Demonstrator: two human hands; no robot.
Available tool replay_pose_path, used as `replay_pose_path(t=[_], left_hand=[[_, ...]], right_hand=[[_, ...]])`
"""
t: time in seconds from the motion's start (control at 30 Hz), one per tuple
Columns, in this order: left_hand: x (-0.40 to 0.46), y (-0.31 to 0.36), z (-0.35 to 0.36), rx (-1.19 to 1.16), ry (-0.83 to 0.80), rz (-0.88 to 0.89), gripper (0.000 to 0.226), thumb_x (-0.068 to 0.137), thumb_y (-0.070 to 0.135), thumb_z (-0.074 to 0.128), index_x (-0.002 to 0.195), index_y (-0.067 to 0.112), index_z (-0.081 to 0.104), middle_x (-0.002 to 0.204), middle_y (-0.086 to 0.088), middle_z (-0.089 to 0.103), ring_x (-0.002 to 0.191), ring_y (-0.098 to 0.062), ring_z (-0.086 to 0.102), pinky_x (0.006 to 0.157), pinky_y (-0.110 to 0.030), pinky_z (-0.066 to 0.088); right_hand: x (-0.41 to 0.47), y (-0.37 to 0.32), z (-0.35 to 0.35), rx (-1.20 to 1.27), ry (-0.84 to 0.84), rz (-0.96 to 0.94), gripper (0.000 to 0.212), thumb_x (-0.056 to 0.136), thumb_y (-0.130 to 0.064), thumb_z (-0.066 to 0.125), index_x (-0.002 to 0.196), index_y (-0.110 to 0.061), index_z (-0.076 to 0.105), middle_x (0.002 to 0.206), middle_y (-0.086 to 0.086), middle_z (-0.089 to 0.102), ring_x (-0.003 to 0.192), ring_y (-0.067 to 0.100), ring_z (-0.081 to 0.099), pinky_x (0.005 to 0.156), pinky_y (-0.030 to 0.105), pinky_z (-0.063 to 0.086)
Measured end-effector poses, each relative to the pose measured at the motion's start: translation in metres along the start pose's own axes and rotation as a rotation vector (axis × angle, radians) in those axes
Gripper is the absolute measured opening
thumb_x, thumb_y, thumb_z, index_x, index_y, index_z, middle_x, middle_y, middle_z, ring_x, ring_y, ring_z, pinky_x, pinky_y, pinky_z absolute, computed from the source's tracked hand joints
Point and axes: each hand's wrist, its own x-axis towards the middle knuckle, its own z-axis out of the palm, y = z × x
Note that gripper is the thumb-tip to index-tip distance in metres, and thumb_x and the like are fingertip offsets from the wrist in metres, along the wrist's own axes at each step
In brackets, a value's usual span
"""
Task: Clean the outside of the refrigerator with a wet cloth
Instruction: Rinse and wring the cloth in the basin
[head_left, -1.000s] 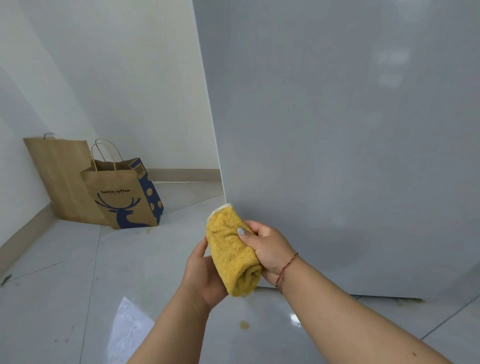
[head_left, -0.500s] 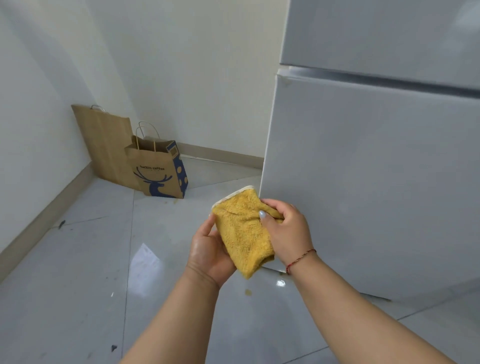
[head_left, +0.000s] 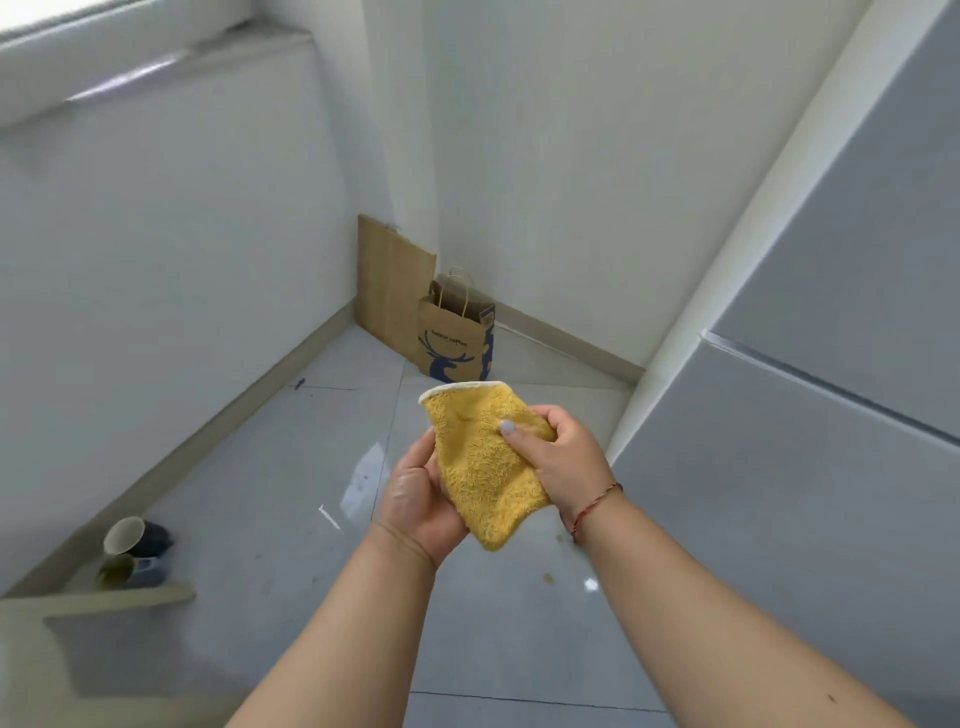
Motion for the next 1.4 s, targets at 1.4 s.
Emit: replay_pose_path(t=[1.4], left_hand=[[-0.438, 0.294, -0.366, 0.388, 1.351, 0.556, 0.054, 0.086, -0.012, 0.041, 0.127, 0.020, 0.058, 0.143, -0.014, 0.048, 0.125, -0.029, 0.052, 0.101, -0.042, 0.046]], right_hand=[[-0.160, -0.043, 0.596, -1.079, -0.989, -0.324, 0.048, 0.093, -0.008, 0.038, 0.137, -0.027, 0.045, 0.126, 0.002, 0.054, 0.111, 0.024, 0.054, 0.086, 0.027, 0.042]])
